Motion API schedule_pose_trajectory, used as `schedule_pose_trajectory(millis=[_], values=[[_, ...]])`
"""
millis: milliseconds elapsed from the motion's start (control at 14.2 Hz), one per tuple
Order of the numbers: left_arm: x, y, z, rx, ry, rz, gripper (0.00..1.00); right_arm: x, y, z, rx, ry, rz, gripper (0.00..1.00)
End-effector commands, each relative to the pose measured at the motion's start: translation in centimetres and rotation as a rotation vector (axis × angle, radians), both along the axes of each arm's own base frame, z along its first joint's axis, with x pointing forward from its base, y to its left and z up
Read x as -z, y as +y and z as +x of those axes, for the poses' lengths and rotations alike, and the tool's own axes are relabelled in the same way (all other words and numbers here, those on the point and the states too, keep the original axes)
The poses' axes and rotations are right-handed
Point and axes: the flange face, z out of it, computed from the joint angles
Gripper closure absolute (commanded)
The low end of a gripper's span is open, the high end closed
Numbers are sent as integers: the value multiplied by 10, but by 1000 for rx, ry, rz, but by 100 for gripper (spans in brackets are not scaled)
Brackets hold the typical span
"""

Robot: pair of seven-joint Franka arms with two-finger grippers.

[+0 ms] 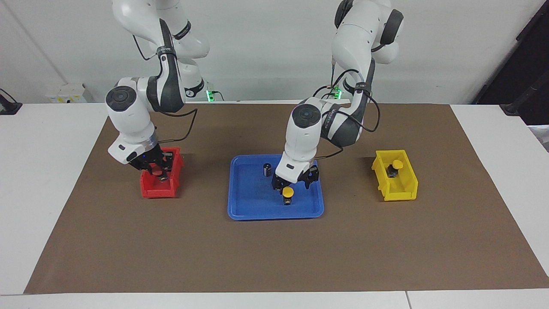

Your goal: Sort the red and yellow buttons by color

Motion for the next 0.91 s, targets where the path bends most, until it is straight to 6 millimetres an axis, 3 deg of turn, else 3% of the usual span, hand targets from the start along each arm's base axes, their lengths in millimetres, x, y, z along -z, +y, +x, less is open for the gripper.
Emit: schedule_pose_trajectory(millis=[0,70,281,351,491,561,632,842], values=[[-2,-11,0,-22,-12,8,34,6,-6,-8,-14,-29,8,92],[-1,-10,0,-32,-8,3,44,10,-7,-7,-15,-30,10,92],[-1,-12,-2,-33,-2,-1,46,18,-6,-10,-17,-36,12,90],[-3,-11,-2,-33,-4,-1,49,19,-6,-10,-17,-36,12,85],[-1,-11,-3,-34,6,4,71,19,-7,-11,-14,-35,12,37],[-1,-8,-2,-39,15,12,82,19,-6,-10,-15,-33,12,23],[-4,-6,-2,-42,32,30,89,17,-7,-9,-15,-32,11,21],[-64,6,6,-73,63,57,97,8,-8,-4,-20,-31,8,17]])
